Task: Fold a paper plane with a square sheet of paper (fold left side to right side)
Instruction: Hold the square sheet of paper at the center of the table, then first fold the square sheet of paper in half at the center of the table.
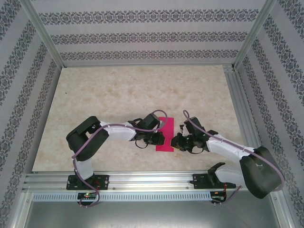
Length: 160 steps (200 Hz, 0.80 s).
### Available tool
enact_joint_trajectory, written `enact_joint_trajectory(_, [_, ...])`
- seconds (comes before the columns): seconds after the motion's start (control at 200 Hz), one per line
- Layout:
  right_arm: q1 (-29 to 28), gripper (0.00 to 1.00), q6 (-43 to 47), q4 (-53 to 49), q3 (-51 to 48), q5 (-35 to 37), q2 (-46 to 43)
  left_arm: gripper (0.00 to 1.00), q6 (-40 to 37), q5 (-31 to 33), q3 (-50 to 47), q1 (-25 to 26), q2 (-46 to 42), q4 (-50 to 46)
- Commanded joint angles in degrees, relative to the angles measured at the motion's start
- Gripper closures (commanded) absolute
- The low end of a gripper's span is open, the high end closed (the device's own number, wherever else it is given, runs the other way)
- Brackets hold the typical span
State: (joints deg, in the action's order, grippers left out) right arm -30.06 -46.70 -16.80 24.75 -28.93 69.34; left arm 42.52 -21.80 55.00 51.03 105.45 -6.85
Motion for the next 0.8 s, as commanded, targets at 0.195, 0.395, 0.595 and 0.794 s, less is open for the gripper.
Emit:
enact_joint_trajectory(0.195, [-4.5,0.85,-3.0,4.2,1.4,4.8,8.0,0.82,0.2,0.7,1.1,0.0,0.3,-0.8])
enact_joint_trajectory(0.395, [-4.6,0.85,-1.1,-1.4,1.5,9.5,8.7,0.78,-0.9,1.6,5.2,-0.2,0.7,-3.1])
enact_joint_trajectory(0.595, [-4.6,0.85,0.0,-3.2,1.1,10.8,8.7,0.76,-2.4,1.7,8.9,-0.6,2.4,-4.9])
enact_joint_trajectory(0.794, [-4.6,0.85,0.1,-2.4,1.5,10.2,9.7,0.77,-3.1,2.3,9.3,-1.5,5.1,-4.9])
